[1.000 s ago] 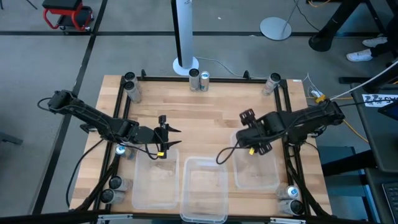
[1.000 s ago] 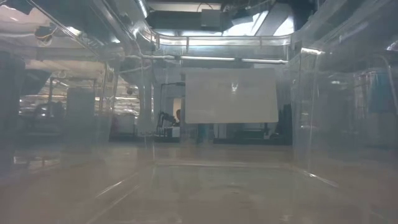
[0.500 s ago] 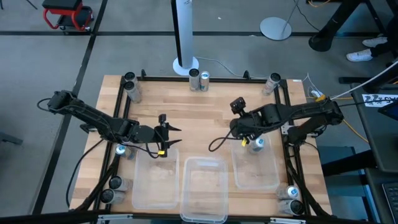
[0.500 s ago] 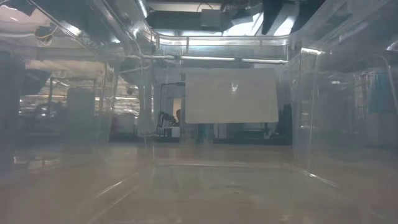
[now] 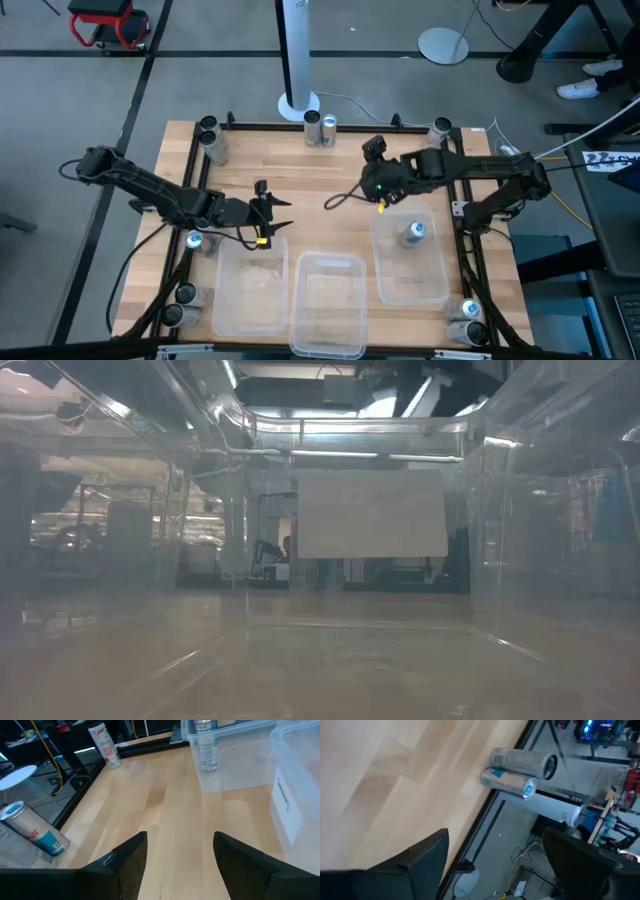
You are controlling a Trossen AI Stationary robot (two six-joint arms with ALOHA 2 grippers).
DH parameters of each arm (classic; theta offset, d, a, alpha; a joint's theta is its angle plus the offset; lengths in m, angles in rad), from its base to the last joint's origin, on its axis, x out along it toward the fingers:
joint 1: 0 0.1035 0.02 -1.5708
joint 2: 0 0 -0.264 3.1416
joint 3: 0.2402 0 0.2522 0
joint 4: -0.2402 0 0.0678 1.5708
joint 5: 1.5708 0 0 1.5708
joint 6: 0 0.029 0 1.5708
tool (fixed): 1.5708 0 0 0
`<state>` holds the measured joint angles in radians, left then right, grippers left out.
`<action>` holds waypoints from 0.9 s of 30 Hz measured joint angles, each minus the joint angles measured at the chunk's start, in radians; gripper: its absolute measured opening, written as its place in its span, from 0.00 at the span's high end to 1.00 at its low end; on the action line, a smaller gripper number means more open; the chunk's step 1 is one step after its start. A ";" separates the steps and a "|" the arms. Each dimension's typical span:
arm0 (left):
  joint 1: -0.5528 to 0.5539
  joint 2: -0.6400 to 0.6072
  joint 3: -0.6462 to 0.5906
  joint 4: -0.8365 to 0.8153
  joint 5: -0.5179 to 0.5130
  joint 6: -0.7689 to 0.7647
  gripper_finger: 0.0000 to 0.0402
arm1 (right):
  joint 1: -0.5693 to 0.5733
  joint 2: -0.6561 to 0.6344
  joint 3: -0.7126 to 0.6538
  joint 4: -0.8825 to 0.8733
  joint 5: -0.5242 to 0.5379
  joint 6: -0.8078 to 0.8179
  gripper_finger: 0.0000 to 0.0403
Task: Sort soda cans
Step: Put the top blue soda can into the right transparent bin
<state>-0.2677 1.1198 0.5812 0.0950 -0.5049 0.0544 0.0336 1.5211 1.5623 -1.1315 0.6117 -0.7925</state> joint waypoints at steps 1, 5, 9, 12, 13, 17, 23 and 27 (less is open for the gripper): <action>0.005 0.000 0.000 0.000 0.000 -0.001 0.45 | -0.011 0.000 0.000 0.014 0.000 -0.015 0.20; 0.041 0.000 0.000 -0.009 0.053 -0.026 0.42 | -0.064 0.000 0.000 0.102 -0.014 -0.081 0.20; 0.096 0.000 0.020 -0.011 0.135 -0.022 0.35 | -0.124 0.011 0.000 0.167 -0.087 -0.135 0.20; 0.135 0.000 0.072 -0.067 0.142 -0.015 0.31 | -0.126 0.010 -0.001 0.168 -0.097 -0.155 0.20; 0.152 0.000 0.095 -0.094 0.143 -0.009 0.30 | -0.121 0.006 -0.001 0.159 -0.096 -0.156 0.20; 0.229 0.005 0.196 -0.205 0.143 0.007 0.29 | -0.074 -0.015 -0.001 0.089 -0.053 -0.158 0.20; 0.377 0.074 0.414 -0.383 0.191 0.024 0.28 | 0.019 -0.097 -0.060 -0.017 0.101 -0.069 0.20; 0.476 0.187 0.600 -0.505 0.232 0.046 0.28 | 0.063 -0.230 -0.221 0.050 0.153 -0.029 0.20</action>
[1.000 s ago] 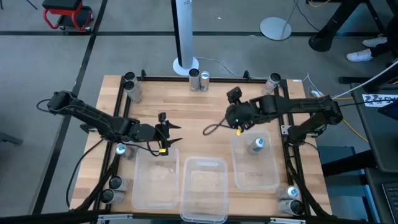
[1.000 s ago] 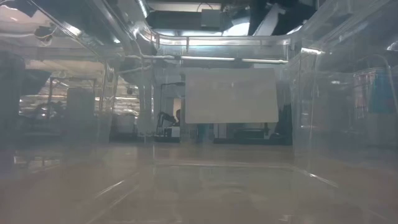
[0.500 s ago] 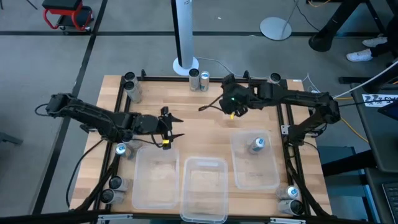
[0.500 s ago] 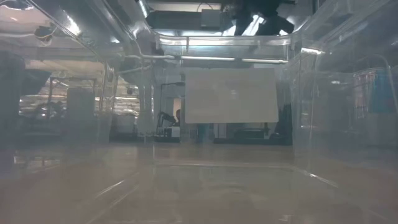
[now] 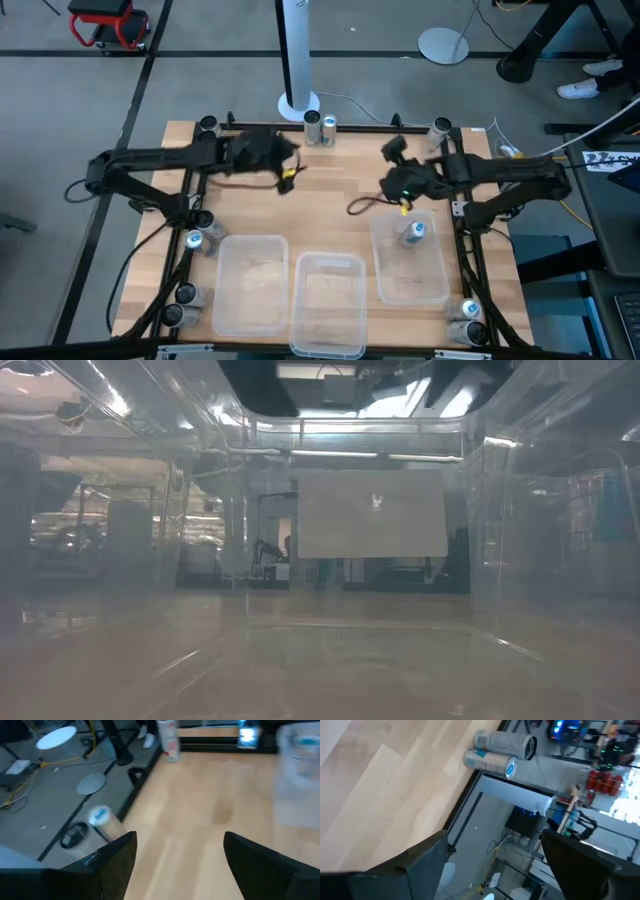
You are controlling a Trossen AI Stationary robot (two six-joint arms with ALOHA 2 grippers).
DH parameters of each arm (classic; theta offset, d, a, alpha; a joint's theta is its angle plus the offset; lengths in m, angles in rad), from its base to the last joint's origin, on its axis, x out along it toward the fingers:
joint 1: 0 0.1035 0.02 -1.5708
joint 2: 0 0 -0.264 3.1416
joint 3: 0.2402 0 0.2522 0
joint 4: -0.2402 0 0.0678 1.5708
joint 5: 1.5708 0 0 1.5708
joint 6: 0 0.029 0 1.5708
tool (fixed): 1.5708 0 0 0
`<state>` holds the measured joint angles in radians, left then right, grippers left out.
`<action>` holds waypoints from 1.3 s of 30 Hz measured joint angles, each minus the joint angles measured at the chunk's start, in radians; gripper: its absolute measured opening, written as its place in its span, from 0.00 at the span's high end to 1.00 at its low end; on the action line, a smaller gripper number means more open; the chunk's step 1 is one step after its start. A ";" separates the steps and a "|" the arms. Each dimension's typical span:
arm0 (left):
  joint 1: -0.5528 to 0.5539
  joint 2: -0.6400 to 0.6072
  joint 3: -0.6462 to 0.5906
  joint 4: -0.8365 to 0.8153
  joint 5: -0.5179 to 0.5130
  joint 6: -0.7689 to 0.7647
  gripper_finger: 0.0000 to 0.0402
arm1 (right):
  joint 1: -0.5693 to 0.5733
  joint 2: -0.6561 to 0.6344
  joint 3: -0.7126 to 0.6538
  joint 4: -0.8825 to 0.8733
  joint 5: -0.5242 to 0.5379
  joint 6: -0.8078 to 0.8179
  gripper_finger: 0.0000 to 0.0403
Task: Sort soda cans
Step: Put the top blue soda can into the right transparent bin
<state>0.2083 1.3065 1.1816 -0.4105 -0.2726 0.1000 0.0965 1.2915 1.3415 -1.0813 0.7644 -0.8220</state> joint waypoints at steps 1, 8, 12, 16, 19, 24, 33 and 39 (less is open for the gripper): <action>0.022 0.035 0.054 -0.039 0.006 0.014 0.28 | 0.007 -0.036 -0.049 0.036 0.005 0.001 0.20; 0.168 0.289 0.435 -0.261 0.132 0.075 0.28 | 0.030 -0.221 -0.347 0.369 -0.009 -0.049 0.20; 0.232 0.422 0.601 -0.356 0.151 0.125 0.28 | 0.029 -0.241 -0.439 0.517 -0.024 -0.129 0.20; 0.273 0.520 0.703 -0.386 0.161 0.177 0.28 | 0.028 -0.241 -0.486 0.623 -0.023 -0.199 0.20; 0.297 0.573 0.731 -0.366 0.163 0.219 0.28 | 0.028 -0.241 -0.516 0.701 -0.024 -0.261 0.20; 0.354 0.639 0.732 -0.310 0.207 0.271 0.28 | 0.028 -0.241 -0.543 0.725 -0.024 -0.287 0.20; 0.455 0.738 0.732 -0.231 0.334 0.347 0.28 | 0.028 -0.241 -0.595 0.742 -0.024 -0.285 0.20; 0.494 0.773 0.732 -0.234 0.412 0.374 0.28 | 0.028 -0.241 -0.598 0.746 -0.024 -0.285 0.20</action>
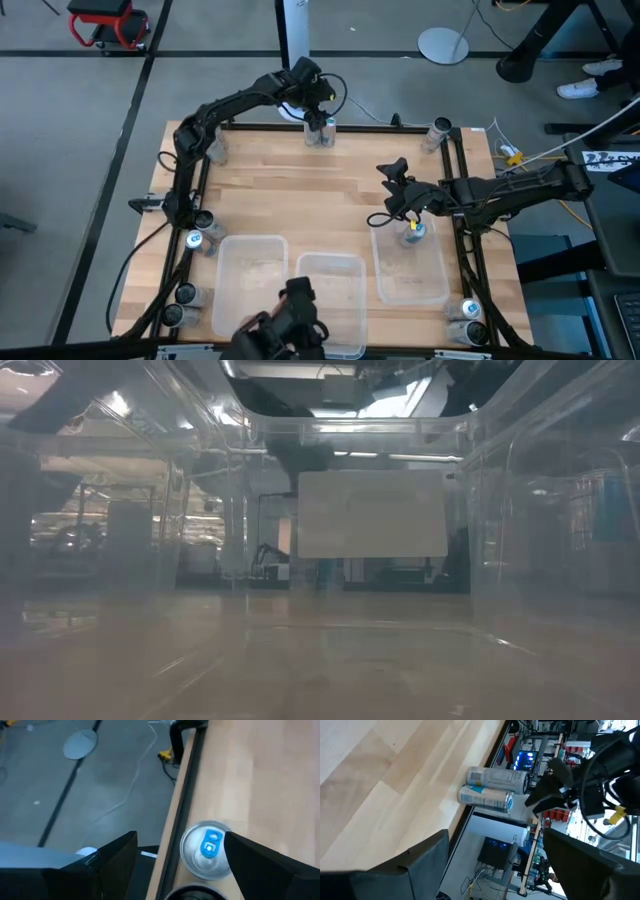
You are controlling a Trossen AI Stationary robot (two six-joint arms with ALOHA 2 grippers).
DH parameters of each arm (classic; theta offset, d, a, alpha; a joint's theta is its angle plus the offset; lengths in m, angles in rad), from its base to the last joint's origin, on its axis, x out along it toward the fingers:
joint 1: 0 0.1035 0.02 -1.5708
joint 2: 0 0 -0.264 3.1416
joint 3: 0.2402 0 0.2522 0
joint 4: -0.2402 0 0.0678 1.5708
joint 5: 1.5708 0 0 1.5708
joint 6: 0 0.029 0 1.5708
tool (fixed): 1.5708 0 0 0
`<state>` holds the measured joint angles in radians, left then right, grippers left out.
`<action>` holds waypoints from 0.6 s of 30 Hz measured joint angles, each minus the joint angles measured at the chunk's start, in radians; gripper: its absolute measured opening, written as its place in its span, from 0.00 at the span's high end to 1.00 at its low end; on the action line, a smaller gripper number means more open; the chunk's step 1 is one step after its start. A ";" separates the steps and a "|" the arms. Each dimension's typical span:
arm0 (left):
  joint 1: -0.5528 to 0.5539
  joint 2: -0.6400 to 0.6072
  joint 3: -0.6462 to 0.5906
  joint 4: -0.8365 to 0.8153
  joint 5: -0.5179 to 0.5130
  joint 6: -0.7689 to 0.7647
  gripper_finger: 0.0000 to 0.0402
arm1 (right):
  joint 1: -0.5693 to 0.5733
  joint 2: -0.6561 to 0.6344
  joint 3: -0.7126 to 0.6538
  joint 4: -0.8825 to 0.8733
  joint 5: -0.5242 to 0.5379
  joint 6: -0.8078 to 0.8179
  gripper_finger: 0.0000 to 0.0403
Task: Sort soda cans
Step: Put the top blue soda can into the right transparent bin
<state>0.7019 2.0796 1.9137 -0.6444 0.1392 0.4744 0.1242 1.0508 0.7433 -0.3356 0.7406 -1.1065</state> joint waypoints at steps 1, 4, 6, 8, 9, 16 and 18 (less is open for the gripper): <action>0.003 0.006 0.000 0.002 0.017 0.001 0.28 | 0.000 0.000 0.000 0.000 0.000 0.000 0.20; 0.002 0.011 0.000 -0.001 0.046 0.007 0.28 | 0.000 0.000 0.000 -0.002 0.000 -0.001 0.20; -0.004 0.011 0.000 -0.003 0.048 0.021 0.28 | 0.000 0.000 0.000 -0.001 0.000 -0.002 0.20; -0.009 0.011 0.000 -0.012 0.049 0.034 0.28 | 0.000 0.000 0.000 -0.002 0.002 -0.002 0.20; -0.012 0.012 0.000 -0.016 0.049 0.039 0.28 | 0.000 0.000 0.000 -0.002 0.004 -0.002 0.20; -0.041 -0.007 0.017 -0.061 0.019 0.049 0.28 | 0.000 0.015 0.000 0.036 0.008 -0.032 0.20; -0.053 -0.032 0.048 -0.113 0.011 0.030 0.28 | 0.000 0.024 -0.001 0.071 0.009 -0.058 0.20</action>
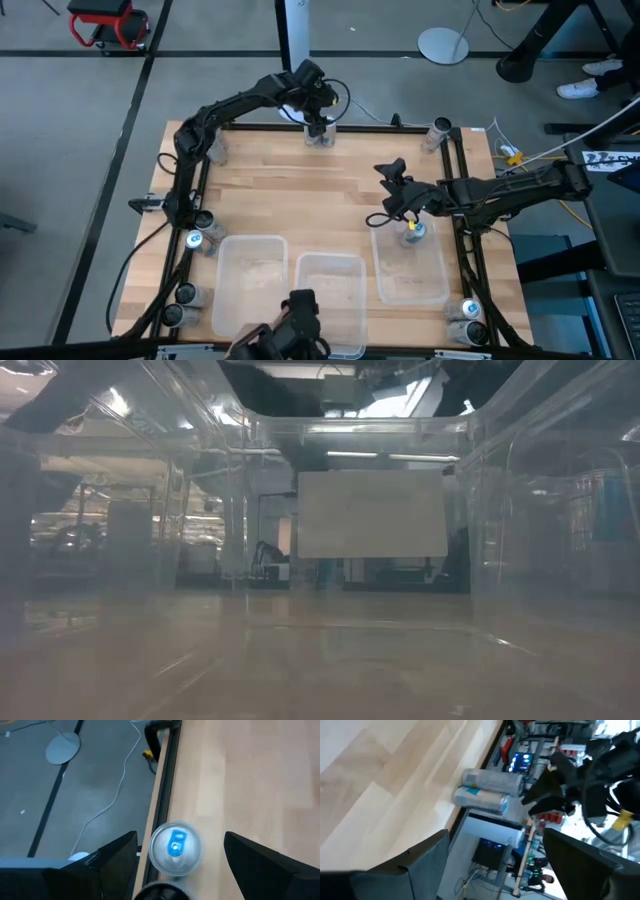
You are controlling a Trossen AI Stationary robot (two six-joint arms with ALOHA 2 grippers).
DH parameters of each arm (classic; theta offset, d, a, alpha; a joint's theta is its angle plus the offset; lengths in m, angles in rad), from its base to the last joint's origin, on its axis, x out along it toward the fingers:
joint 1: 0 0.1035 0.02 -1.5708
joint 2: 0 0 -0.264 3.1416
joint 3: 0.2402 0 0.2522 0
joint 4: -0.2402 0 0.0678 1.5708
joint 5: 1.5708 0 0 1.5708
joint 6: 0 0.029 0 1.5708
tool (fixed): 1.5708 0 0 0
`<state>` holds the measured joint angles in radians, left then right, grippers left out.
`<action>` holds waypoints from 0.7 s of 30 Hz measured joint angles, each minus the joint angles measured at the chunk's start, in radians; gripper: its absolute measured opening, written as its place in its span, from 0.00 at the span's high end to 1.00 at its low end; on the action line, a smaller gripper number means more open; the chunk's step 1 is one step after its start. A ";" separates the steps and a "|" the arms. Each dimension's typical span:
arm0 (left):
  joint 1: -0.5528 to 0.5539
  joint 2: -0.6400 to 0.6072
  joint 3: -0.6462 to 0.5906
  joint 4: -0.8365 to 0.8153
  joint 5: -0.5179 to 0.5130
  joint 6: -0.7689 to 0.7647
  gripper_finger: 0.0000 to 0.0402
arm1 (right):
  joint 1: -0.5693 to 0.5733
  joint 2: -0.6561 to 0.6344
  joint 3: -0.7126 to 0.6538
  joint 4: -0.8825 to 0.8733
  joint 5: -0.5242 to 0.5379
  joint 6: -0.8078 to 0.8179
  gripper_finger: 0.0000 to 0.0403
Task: Sort soda cans
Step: Put the top blue soda can into the right transparent bin
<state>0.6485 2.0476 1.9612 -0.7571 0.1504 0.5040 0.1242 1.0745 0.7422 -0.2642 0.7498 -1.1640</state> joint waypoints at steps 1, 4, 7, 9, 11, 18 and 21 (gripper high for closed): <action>-0.006 -0.020 0.010 -0.031 0.001 -0.011 0.28 | 0.000 0.004 0.000 0.024 0.000 -0.022 0.20; -0.020 -0.098 0.009 -0.079 0.004 -0.043 0.28 | -0.021 0.005 0.003 0.115 -0.016 -0.073 0.20; -0.024 -0.199 -0.036 -0.091 0.008 -0.074 0.28 | -0.062 0.005 0.030 0.147 -0.072 -0.099 0.20; -0.021 -0.277 -0.085 -0.078 0.009 -0.085 0.28 | -0.094 0.005 0.054 0.142 -0.103 -0.103 0.20; -0.013 -0.370 -0.161 -0.049 0.012 -0.101 0.28 | -0.134 0.010 0.074 0.148 -0.141 -0.111 0.20; -0.011 -0.721 -0.554 0.169 0.013 -0.145 0.28 | -0.280 0.078 0.188 0.133 -0.246 -0.149 0.20; -0.032 -0.859 -0.733 0.331 0.016 -0.175 0.28 | -0.362 0.151 0.285 0.080 -0.306 -0.152 0.20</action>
<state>0.6164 1.1886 1.2278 -0.4257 0.1661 0.3286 -0.2377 1.2257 1.0269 -0.1837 0.4433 -1.3157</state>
